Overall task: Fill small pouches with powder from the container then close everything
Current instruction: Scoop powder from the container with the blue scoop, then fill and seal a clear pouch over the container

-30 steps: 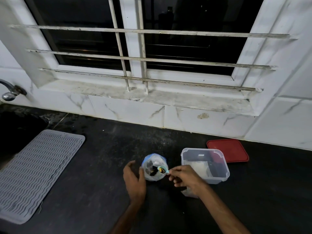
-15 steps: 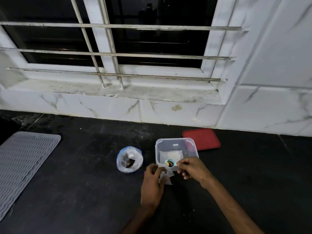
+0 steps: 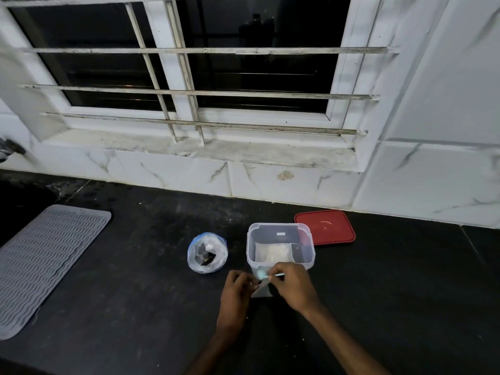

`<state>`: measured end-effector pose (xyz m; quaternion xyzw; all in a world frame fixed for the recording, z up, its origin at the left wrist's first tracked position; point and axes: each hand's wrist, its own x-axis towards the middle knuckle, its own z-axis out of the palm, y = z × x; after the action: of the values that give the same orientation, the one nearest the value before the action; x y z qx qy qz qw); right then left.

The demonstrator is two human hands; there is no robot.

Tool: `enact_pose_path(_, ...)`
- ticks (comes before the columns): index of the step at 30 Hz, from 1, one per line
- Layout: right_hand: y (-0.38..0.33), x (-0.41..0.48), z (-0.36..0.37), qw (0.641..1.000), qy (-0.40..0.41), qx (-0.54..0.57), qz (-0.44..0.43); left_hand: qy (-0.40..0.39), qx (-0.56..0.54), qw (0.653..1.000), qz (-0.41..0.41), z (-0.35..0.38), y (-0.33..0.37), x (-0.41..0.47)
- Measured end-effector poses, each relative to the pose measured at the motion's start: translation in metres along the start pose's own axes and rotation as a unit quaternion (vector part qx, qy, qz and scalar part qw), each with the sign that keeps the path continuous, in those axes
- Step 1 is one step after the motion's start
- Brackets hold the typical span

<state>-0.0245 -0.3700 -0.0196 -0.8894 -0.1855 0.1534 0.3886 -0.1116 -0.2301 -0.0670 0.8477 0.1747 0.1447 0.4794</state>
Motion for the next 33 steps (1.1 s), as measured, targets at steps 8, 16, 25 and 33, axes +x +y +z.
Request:
enact_pose_path(8,0.013,-0.005,0.015,0.996,0.076,0.026,-0.036,0.019,0.003,1.000,0.003,0.000,0.008,-0.004)
enact_pose_path(16,0.013,-0.007,-0.001,0.971,0.131,0.202,0.010,0.042,-0.039,0.998,0.018,-0.011,0.019,-0.001)
enact_pose_path(25,0.102,0.012,-0.054,0.770,0.346,0.435,0.314,0.014,-0.130,0.991,0.021,-0.016,0.044,0.020)
enact_pose_path(33,0.144,0.004,-0.039,0.854,0.322,0.199,0.358,-0.015,-0.146,0.988,0.037,-0.016,0.067,0.030)
